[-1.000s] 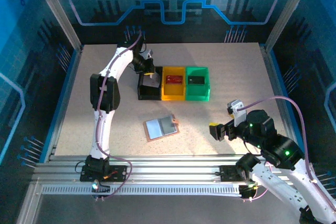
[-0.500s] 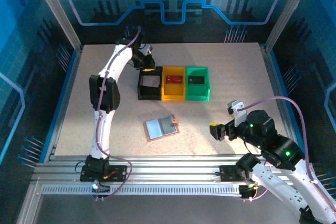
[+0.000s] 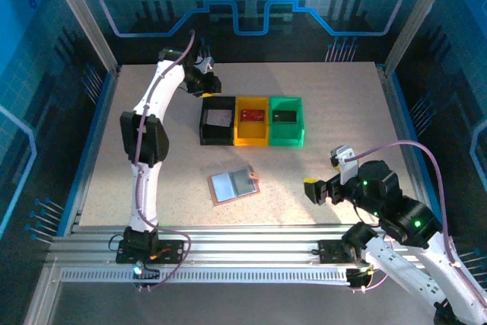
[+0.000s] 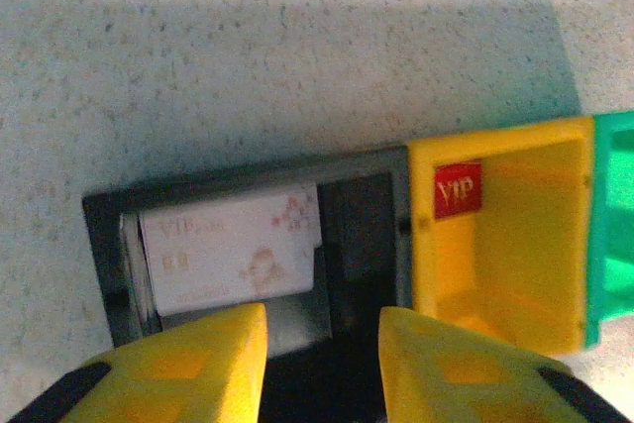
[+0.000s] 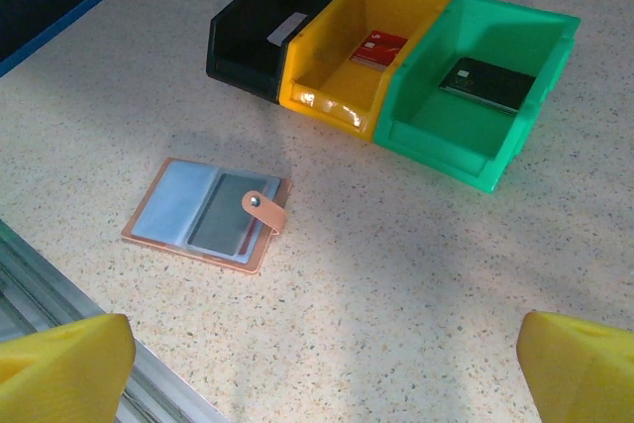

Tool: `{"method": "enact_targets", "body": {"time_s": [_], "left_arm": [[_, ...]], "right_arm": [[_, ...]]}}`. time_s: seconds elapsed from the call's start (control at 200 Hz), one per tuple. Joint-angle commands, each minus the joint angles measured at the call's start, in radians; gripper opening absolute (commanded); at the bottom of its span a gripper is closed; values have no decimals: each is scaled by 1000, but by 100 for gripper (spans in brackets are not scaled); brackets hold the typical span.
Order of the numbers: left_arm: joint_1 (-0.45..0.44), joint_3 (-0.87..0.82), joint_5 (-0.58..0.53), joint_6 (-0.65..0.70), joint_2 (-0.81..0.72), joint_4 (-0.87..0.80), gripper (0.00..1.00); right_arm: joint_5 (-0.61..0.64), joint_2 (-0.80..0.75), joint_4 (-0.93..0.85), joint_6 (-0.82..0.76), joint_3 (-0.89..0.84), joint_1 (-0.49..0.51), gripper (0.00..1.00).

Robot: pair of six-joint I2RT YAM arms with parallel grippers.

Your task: Take the credit cards out of the card holder

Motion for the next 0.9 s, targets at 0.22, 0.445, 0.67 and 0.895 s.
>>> {"method": "enact_targets", "body": {"time_s": [0.22, 0.445, 0.67, 0.895], "left_arm": [[-172, -795, -47, -367, -696, 409, 48], [-297, -1219, -112, -644, -1003, 601, 57], [-416, -1441, -255, -864, -1155, 599, 60], [-504, -1484, -361, -943, -1142, 498, 60]], "right_arm": [[-41, 92, -33, 23, 39, 24, 100], [-81, 243, -60, 65, 101, 71, 100], [-22, 375, 61, 202, 62, 248, 100], [59, 545, 126, 271, 105, 382, 98]]}}
